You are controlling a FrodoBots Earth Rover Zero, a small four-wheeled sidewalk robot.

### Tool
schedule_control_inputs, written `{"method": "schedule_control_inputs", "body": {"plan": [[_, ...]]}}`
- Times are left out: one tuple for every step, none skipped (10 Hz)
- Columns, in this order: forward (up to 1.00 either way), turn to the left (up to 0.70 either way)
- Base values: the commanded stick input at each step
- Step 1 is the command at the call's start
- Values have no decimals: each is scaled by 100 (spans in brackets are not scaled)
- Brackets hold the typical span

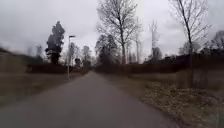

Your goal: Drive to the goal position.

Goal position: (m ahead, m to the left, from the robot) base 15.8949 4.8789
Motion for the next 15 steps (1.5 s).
{"method": "schedule_control_inputs", "body": {"plan": [[-45,-27],[-45,-27],[-45,-27],[-45,-27],[-45,-27],[-45,-27],[-45,-27],[-45,-27],[-45,-27],[-45,-27],[-45,-27],[-45,-27],[-23,-14],[0,0],[11,0]]}}
